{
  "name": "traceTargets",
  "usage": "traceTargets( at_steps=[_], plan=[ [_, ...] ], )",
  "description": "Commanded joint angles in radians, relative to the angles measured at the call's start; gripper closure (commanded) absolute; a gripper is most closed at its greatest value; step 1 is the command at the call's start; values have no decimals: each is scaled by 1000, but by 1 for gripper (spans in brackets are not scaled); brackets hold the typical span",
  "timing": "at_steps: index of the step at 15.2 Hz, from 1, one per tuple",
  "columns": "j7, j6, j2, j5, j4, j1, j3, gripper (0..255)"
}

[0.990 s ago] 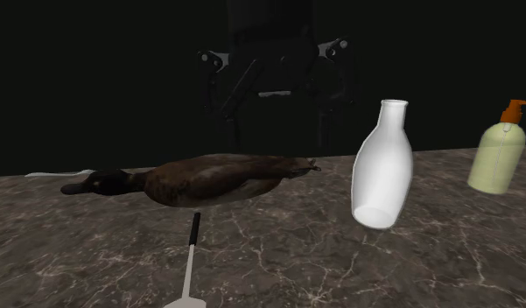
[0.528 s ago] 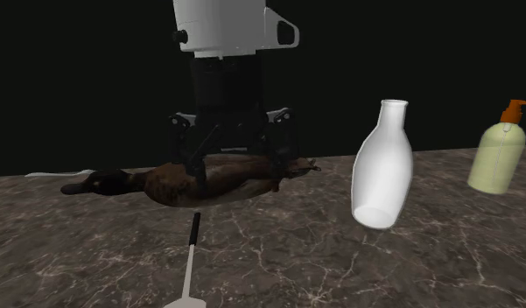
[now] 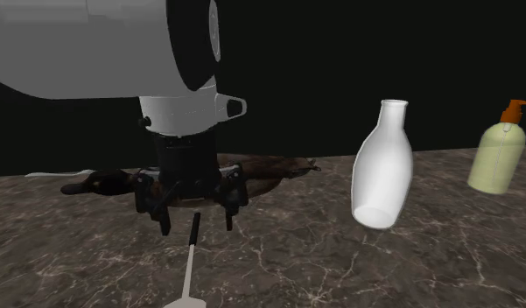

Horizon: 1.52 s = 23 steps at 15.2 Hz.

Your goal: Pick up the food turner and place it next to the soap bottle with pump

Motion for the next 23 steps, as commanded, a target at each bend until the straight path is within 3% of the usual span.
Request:
traceTargets(
  at_steps=[1,10,17,18,23],
  plan=[
    [-2,70,68,10,5,15,21,0],
    [8,224,179,3,-36,14,47,0],
    [8,223,179,3,-35,14,47,0],
    [8,223,179,3,-35,14,47,255],
    [8,223,179,3,-35,14,47,255]
  ],
)
